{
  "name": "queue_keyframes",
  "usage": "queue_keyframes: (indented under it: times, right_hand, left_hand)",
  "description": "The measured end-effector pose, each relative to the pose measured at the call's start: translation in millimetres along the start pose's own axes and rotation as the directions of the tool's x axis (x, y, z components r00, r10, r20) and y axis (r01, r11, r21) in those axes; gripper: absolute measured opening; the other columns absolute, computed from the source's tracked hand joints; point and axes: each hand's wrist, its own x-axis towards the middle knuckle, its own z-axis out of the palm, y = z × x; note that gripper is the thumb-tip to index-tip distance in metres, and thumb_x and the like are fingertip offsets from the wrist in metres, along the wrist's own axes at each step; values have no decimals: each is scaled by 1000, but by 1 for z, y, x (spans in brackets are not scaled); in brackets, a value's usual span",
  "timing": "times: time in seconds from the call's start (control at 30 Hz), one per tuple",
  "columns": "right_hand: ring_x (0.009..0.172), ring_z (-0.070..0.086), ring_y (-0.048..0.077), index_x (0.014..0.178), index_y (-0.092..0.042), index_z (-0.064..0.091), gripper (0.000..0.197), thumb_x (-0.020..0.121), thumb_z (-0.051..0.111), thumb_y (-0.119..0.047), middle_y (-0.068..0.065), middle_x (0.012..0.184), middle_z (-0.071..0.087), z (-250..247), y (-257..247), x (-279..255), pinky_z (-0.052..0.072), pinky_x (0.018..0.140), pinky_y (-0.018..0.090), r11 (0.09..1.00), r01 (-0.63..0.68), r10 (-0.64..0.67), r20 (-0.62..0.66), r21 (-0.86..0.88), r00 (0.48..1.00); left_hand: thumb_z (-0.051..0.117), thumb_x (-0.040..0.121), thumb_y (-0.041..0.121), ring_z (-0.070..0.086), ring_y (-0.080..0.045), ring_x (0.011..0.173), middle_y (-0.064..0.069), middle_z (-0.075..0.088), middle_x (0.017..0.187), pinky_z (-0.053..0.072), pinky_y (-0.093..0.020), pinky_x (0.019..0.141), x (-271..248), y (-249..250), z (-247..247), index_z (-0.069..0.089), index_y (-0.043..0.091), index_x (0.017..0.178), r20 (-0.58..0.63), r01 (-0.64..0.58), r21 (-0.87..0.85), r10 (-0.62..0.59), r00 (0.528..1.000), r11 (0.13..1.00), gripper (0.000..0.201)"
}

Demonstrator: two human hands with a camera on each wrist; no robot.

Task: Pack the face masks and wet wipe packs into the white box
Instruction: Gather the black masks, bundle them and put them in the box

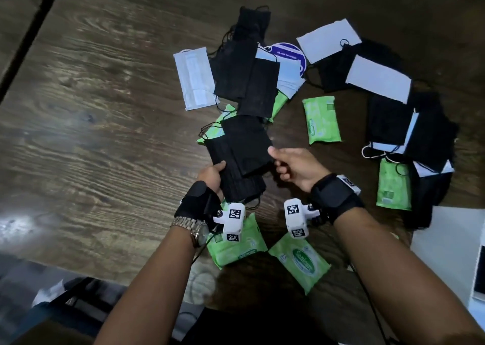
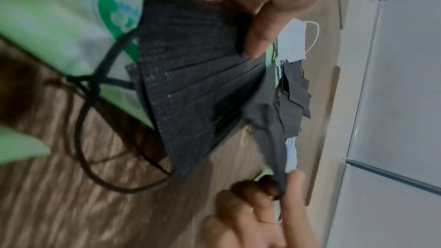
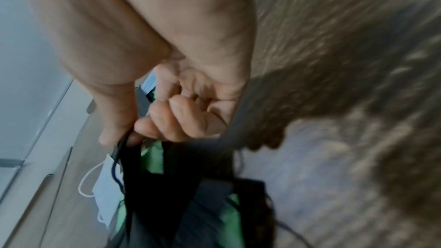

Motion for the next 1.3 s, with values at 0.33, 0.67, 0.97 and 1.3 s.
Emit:
queue_keyframes:
  times: [0.33, 0.67, 0.97, 1.3]
  right_hand:
    - [39, 34, 8, 72, -8, 63, 23, 85, 77, -21, -1, 50, 46, -6, 54, -41, 25, 39, 17, 940, 14, -7, 22, -341, 1000]
    - [58, 57, 9, 90, -10, 66, 40, 77, 81, -45, 0, 69, 64, 0, 25, -22, 49, 59, 25, 789, 223, -361, -137, -572, 923]
    - [93, 63, 5, 123, -3, 62, 32, 103, 51, -25, 2, 107, 68, 42, 25, -10, 46, 79, 14, 834, 334, -410, -88, -439, 908]
    - [114, 57, 9, 132, -6, 59, 34, 107, 39, -18, -1, 123, 63, 47, 24, -10, 40, 87, 2, 795, 417, -417, 101, -440, 903]
  left_hand:
    - [82, 73, 33, 65, -39, 106, -24, 65, 117, 49, -60, 92, -11, -33, 18, 61, 0, 120, 142, -134, 101, 119, 983, 986, 61]
    - [73, 81, 5, 68, -32, 92, -16, 71, 93, 53, -54, 91, -17, -36, 4, 70, 12, 84, 24, -303, 205, 304, 952, 931, 8]
    - [72, 77, 27, 58, -43, 115, -28, 62, 120, 45, -54, 101, -30, -28, 5, 61, -4, 117, 193, -174, -33, 177, 965, 984, 52]
    - [78, 76, 19, 59, -39, 113, -28, 59, 124, 46, -53, 100, -33, -30, 7, 60, -4, 122, 279, -142, -66, 155, 948, 988, 55]
